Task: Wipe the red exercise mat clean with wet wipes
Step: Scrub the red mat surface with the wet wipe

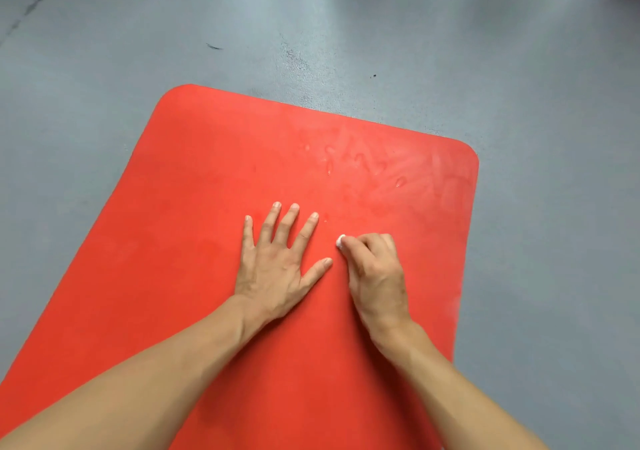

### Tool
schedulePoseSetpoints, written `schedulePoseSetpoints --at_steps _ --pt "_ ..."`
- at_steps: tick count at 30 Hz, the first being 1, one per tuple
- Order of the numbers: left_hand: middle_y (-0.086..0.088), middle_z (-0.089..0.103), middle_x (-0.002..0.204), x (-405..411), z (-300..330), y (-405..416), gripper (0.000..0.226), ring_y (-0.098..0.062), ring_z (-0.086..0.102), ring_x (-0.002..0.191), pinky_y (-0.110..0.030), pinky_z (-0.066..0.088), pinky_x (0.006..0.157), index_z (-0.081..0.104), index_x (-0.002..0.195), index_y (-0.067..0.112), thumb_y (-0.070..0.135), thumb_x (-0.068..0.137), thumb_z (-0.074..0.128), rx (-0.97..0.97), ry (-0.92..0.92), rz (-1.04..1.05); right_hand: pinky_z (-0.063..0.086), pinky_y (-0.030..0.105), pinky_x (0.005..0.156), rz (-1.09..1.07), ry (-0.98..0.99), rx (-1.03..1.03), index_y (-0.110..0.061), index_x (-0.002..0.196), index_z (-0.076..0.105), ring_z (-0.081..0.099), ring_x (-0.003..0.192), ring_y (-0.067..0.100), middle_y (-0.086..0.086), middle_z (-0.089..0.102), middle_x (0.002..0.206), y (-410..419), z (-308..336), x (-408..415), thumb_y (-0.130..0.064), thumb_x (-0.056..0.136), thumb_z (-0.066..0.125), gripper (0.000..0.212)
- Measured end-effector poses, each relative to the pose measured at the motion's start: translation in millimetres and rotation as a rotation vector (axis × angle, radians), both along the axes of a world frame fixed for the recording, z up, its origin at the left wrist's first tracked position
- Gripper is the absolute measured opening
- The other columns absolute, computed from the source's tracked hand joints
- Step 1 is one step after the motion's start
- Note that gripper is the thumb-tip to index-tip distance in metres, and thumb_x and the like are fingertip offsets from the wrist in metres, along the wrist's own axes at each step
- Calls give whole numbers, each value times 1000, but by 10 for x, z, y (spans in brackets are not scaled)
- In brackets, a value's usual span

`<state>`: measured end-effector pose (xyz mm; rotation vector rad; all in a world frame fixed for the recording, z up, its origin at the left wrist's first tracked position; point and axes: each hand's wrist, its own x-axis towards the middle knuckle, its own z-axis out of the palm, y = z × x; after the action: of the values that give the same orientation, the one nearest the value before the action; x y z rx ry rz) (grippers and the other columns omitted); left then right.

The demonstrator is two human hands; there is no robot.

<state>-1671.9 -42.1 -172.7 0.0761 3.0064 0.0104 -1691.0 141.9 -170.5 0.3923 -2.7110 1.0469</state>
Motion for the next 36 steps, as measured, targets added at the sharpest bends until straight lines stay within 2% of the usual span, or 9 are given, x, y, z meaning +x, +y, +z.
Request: schedulePoseSetpoints --at_steps 3,7,9,15,22,27,29,34,36 --pt "-3 24 172 63 25 -214 99 -23 12 161 -56 15 129 19 166 27 88 89 25 74 13 -34 44 29 76 153 20 58 -9 100 75 53 84 24 4 60 85 129 -13 -171 -8 94 73 6" --pt "-4 2 175 54 139 -395 113 -31 -10 161 -61 -2 127 2 167 34 101 76 9 -16 -103 38 27 22 78 -303 1 58 -11 97 73 59 85 38 11 65 87 417 8 -853 -10 96 66 7" --pt "-2 -4 176 52 116 -380 113 -33 -17 160 -65 -6 125 -6 166 36 101 74 -1 -51 -129 50 30 23 78 -335 -4 39 -9 98 73 59 85 38 12 65 88 203 -3 -780 -8 97 65 8" --pt "-3 11 175 91 66 -378 113 -34 -2 161 -67 5 124 8 167 33 100 76 0 -69 -80 48 48 32 78 308 56 78 -8 103 73 56 89 26 7 63 92 -259 -41 -286 -7 96 64 12" --pt "-4 25 171 88 -22 -420 98 -35 11 160 -68 11 123 25 165 32 91 87 24 -11 18 47 32 35 77 -416 -6 101 -7 97 71 58 88 42 20 63 90 36 -66 -1104 -4 93 63 10" --pt "-6 30 170 104 -48 -411 93 -35 17 159 -70 16 121 34 163 31 82 86 41 23 90 47 47 35 80 214 20 53 -8 102 71 56 90 28 9 63 94 -599 -27 -356 -8 98 65 7" --pt "-6 31 169 106 -46 -424 89 -35 17 159 -70 16 121 34 163 31 79 88 41 35 92 52 47 32 83 292 40 81 -10 104 73 57 92 28 8 64 94 -424 -36 -524 -4 94 69 12" --pt "-3 33 169 97 -39 -449 66 -32 15 160 -67 16 123 34 162 34 58 101 33 47 84 65 28 25 81 -339 -10 131 -8 100 71 59 91 41 17 66 94 116 -48 -1302 -8 96 60 11" --pt "-2 33 169 95 -50 -448 61 -31 15 160 -66 15 124 33 163 34 51 103 32 54 85 71 32 30 81 -328 18 105 -5 100 70 57 89 40 18 64 93 -150 -44 -1167 -8 99 59 11"
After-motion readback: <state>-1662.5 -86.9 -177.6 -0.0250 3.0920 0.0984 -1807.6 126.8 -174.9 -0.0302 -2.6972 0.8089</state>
